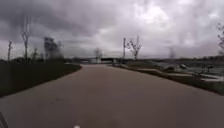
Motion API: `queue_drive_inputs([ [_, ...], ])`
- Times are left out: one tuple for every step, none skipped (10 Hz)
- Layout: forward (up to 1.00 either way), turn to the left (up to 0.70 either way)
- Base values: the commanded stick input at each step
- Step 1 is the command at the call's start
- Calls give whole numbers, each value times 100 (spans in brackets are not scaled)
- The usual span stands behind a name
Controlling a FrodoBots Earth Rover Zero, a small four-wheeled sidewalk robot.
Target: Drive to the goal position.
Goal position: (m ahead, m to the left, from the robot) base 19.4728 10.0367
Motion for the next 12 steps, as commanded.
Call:
queue_drive_inputs([
  [100, 0],
  [100, 0],
  [100, 0],
  [100, 0],
  [100, 0],
  [100, 0],
  [100, 0],
  [100, 0],
  [100, 0],
  [100, 0],
  [100, 0],
  [100, 0],
])
